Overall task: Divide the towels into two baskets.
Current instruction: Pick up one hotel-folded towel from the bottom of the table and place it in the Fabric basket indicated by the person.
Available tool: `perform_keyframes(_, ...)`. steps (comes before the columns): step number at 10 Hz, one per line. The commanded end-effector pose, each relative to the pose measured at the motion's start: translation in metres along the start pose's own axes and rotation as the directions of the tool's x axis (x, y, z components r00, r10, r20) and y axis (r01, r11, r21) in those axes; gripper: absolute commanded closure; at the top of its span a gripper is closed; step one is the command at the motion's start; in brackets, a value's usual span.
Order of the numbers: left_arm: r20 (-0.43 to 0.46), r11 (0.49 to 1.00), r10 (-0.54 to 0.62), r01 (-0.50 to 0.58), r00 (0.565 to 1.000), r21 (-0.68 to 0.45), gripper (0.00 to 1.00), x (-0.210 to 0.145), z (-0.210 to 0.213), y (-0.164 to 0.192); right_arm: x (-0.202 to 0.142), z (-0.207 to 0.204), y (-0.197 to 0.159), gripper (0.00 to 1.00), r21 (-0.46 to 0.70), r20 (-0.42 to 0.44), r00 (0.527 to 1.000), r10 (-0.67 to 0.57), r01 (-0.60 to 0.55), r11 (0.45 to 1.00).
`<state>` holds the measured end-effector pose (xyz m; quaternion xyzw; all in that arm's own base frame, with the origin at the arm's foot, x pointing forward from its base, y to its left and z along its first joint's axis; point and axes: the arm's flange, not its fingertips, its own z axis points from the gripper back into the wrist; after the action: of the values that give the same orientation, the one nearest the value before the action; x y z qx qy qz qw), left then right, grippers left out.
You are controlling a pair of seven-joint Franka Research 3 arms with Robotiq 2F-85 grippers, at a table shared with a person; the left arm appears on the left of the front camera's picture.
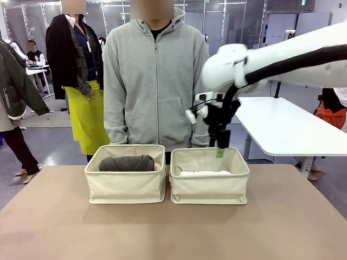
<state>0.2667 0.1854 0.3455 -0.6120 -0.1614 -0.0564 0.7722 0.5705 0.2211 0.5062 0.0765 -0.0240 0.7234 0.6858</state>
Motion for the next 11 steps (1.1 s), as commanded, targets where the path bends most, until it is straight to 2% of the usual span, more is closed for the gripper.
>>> perform_keyframes(1, -0.003, 1.000, 0.006, -0.006, 1.000, -0.009, 0.00, -0.003, 0.002, -0.004, -0.074, 0.014, 0.050, 0.00, 0.015, 0.102, 0.989, -0.104, 0.103, 0.995)
perform_keyframes(2, -0.003, 1.000, 0.006, -0.006, 1.000, -0.009, 0.00, -0.003, 0.002, -0.004, -0.113, 0.027, 0.056, 0.00, 0.051, 0.152, 0.973, -0.172, 0.166, 0.985)
perform_keyframes(4, -0.003, 1.000, 0.006, -0.006, 1.000, -0.009, 0.00, -0.003, 0.002, -0.004, -0.184, 0.038, 0.074, 0.00, 0.181, 0.273, 0.910, -0.311, 0.269, 0.946)
perform_keyframes(5, -0.003, 1.000, 0.006, -0.006, 1.000, -0.009, 0.00, -0.003, 0.002, -0.004, -0.220, 0.040, 0.084, 0.00, 0.305, 0.356, 0.838, -0.413, 0.313, 0.899)
perform_keyframes(6, -0.003, 1.000, 0.006, -0.006, 1.000, -0.009, 0.00, -0.003, 0.002, -0.004, -0.270, 0.043, 0.092, 0.00, 0.416, 0.425, 0.710, -0.562, 0.398, 0.818)
perform_keyframes(7, -0.003, 1.000, 0.006, -0.006, 1.000, -0.009, 0.00, -0.003, 0.002, -0.004, -0.322, 0.043, 0.107, 0.00, 0.491, 0.447, 0.579, -0.681, 0.478, 0.728)
perform_keyframes(8, -0.003, 1.000, 0.006, -0.006, 1.000, -0.009, 0.00, -0.003, 0.002, -0.004, -0.382, 0.033, 0.127, 0.00, 0.595, 0.455, 0.404, -0.794, 0.526, 0.608)
perform_keyframes(10, -0.003, 1.000, 0.006, -0.006, 1.000, -0.009, 0.00, -0.003, 0.002, -0.004, -0.471, -0.007, 0.180, 0.00, 0.787, 0.336, 0.153, -0.929, 0.496, 0.366)
perform_keyframes(11, -0.003, 1.000, 0.006, -0.006, 1.000, -0.009, 0.00, -0.003, 0.002, -0.004, -0.500, -0.026, 0.211, 0.00, 0.835, 0.324, 0.047, -0.945, 0.455, 0.309)
